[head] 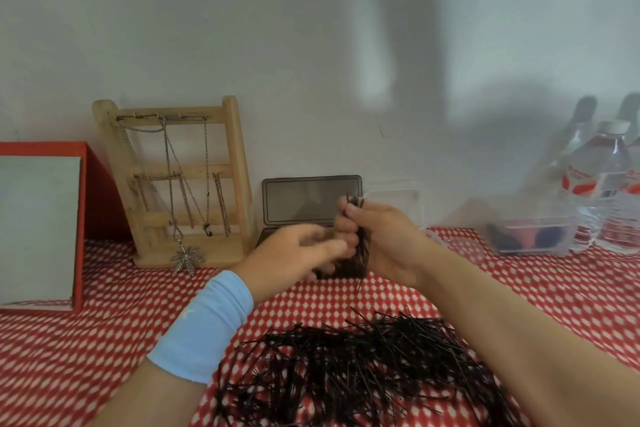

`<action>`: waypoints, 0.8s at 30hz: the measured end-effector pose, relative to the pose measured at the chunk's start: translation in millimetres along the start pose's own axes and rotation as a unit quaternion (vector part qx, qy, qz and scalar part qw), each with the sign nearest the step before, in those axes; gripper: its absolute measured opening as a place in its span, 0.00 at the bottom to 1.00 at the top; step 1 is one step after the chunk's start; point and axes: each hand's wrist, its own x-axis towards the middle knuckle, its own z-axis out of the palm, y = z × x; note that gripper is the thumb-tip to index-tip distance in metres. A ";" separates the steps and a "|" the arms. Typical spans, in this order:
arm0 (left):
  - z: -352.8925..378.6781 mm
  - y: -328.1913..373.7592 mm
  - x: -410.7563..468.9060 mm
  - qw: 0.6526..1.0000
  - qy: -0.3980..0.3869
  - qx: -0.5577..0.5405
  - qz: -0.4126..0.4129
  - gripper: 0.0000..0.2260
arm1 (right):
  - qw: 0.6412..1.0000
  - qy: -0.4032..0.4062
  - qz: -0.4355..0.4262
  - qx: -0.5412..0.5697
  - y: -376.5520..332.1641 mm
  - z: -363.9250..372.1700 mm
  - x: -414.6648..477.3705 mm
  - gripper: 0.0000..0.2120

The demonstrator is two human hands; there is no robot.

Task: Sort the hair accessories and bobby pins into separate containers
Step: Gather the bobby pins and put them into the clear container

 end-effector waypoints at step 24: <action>21.1 -1.7 -0.6 0.975 -0.022 -0.207 -0.080 0.09 | 0.985 0.061 -0.160 -0.002 8.8 16.6 0.2 0.10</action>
